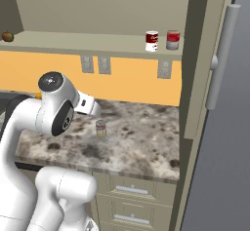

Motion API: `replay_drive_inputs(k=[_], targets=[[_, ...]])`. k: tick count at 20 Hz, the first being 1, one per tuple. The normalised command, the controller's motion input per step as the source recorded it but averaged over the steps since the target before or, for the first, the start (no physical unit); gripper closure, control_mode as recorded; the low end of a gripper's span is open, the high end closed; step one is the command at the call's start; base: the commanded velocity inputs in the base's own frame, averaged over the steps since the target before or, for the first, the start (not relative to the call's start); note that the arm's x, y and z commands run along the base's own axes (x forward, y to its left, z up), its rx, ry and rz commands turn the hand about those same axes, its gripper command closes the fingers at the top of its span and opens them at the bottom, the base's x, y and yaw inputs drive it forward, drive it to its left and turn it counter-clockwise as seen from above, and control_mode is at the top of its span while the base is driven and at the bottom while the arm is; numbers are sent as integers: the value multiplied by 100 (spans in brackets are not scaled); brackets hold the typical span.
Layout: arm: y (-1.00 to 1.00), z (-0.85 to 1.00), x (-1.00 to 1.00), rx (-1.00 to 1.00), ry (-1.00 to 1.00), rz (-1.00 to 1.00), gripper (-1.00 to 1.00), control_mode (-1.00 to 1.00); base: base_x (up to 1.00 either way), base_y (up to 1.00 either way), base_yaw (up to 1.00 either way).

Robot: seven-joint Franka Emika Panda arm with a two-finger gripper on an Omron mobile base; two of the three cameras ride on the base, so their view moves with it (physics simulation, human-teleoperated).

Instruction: Pick the cans from the counter and place them in their designated side in the cabinet.

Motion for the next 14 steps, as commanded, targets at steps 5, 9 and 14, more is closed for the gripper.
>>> replay_drive_inputs(k=[5,9,14], targets=[[1,-5,-2,0,-11,0,-100,-100,0,0,0],[0,-11,0,0,-7,0,-100,-100,0,0,0],[0,-12,0,0,0,0,-100,-100,0,0,0]])
